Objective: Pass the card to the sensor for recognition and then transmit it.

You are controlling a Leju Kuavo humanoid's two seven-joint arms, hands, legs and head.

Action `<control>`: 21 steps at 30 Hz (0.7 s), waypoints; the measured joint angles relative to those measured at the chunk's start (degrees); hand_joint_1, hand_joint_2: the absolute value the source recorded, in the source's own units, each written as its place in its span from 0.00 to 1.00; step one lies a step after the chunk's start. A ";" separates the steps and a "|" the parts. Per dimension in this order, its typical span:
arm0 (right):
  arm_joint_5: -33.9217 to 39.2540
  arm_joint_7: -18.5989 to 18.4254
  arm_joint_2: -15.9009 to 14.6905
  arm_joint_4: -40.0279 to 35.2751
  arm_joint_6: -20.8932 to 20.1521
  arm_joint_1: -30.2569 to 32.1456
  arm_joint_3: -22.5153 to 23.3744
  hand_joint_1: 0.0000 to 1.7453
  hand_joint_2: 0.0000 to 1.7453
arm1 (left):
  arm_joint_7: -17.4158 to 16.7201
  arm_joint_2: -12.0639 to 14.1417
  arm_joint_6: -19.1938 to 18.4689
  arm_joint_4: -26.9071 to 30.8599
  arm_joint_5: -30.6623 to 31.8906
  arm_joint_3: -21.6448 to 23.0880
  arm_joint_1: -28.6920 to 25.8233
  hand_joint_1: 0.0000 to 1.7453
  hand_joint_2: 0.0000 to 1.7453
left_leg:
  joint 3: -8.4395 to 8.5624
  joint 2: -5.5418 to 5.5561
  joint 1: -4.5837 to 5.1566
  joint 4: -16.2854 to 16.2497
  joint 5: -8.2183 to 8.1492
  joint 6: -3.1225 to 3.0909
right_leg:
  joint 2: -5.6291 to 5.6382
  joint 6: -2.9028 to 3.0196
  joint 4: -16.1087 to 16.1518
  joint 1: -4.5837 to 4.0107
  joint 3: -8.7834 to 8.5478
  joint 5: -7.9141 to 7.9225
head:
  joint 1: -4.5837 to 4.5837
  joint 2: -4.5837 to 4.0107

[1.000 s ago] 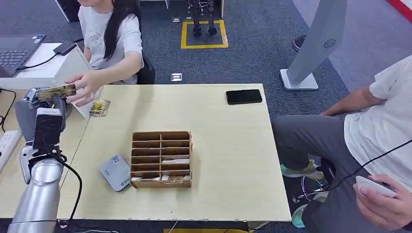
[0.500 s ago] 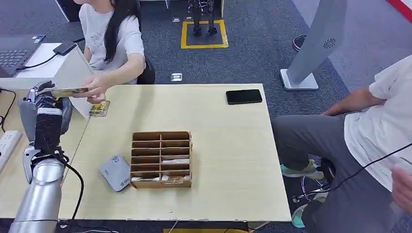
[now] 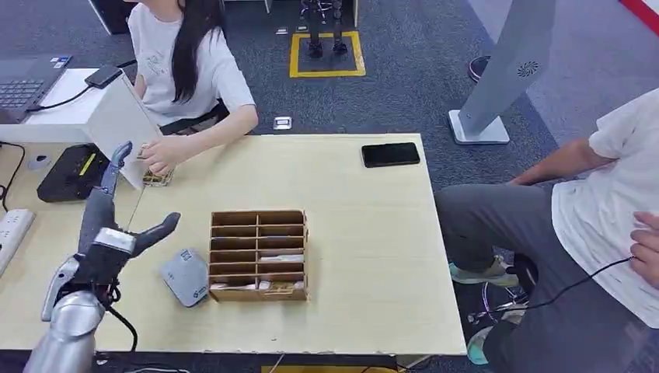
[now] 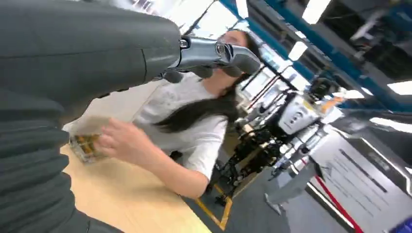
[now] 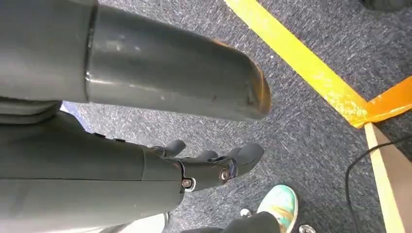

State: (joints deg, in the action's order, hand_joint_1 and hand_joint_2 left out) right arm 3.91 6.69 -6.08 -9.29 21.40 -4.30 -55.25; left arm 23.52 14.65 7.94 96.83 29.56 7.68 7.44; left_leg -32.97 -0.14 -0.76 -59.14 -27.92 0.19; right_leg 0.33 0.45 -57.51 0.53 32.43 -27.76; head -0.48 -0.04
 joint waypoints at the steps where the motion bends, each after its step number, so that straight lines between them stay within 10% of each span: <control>1: -0.17 0.00 -0.02 0.00 -0.04 -0.03 0.00 0.00 0.00 | 1.26 0.67 1.02 1.19 3.49 1.39 -0.98 0.00 1.00 | 0.01 -0.01 0.01 0.00 -0.01 -0.01 | 0.01 0.00 0.00 0.00 0.00 0.00 | -0.02 0.00; 10: -0.90 0.11 -0.11 0.00 -0.22 -0.55 0.00 0.00 0.00 | 5.24 3.93 2.69 5.26 10.55 13.08 -5.87 0.00 1.00 | 0.02 0.04 0.00 0.00 0.02 -0.01 | -0.07 0.00 0.00 0.00 -0.03 0.01 | -0.02 0.00; 21: -2.75 -2.34 -0.07 -0.44 -2.32 -2.95 -0.37 0.00 0.00 | 0.17 5.86 17.00 -2.81 27.59 28.39 -3.13 0.00 1.00 | 0.03 0.04 0.00 0.00 0.03 -0.01 | -0.06 0.00 0.00 0.00 -0.03 0.02 | 0.00 0.00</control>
State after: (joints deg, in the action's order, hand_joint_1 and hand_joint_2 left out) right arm 1.16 4.35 -6.14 -9.73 19.08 -7.25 -55.63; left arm 23.69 20.50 24.94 94.02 57.16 36.07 4.31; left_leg -32.94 -0.10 -0.76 -59.14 -27.89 0.18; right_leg 0.27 0.45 -57.52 0.53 32.40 -27.74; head -0.48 -0.04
